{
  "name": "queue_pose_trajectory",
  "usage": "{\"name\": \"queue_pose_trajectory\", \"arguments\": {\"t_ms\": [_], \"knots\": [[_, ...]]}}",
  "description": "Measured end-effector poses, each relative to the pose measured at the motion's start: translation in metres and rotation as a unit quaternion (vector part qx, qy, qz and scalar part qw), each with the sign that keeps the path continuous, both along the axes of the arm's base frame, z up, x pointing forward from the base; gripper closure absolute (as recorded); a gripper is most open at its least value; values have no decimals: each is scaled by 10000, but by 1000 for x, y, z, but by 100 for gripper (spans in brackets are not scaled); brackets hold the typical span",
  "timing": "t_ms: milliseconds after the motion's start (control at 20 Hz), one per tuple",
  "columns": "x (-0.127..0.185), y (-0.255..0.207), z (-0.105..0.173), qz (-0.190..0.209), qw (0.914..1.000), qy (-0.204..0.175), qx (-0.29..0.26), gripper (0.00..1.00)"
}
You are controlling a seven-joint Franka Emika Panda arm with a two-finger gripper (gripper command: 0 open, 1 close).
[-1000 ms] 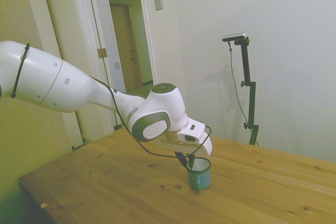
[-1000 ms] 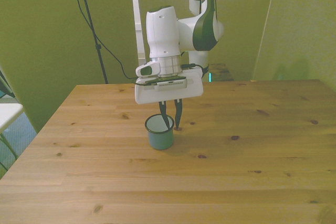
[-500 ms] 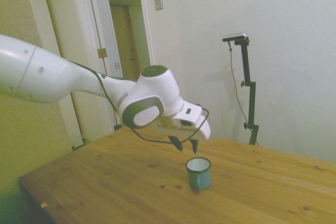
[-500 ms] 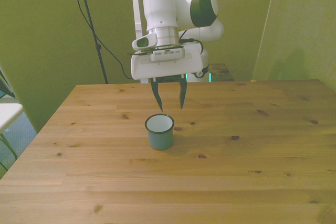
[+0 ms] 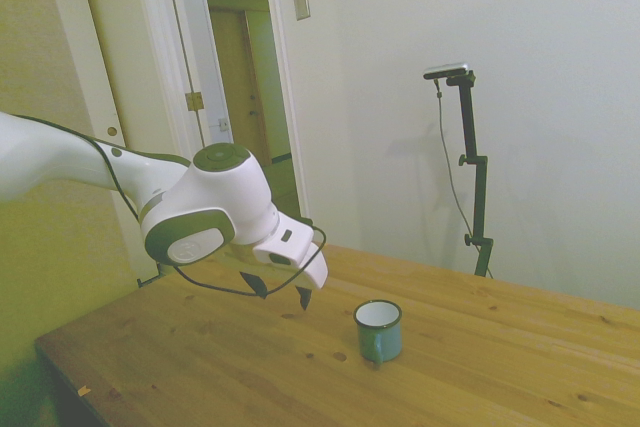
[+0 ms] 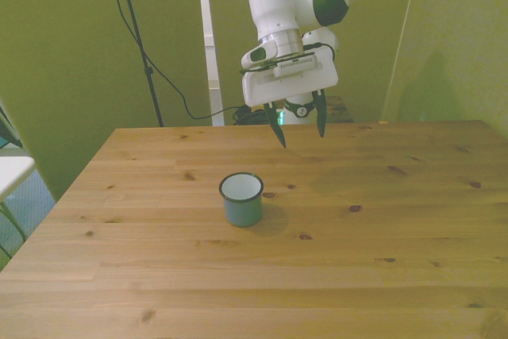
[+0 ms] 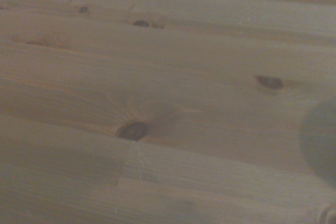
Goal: Flip the mug upright
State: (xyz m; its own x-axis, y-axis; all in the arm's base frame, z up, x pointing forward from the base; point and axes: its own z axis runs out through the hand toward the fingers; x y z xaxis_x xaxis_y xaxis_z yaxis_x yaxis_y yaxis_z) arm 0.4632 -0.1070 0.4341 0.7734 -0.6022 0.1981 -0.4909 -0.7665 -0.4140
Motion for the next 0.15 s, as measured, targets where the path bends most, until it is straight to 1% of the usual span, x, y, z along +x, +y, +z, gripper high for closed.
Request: {"name": "queue_pose_trajectory", "arguments": {"t_ms": [150], "knots": [[-4, -5, -10, -134, 9997, 158, 107, 0]]}}
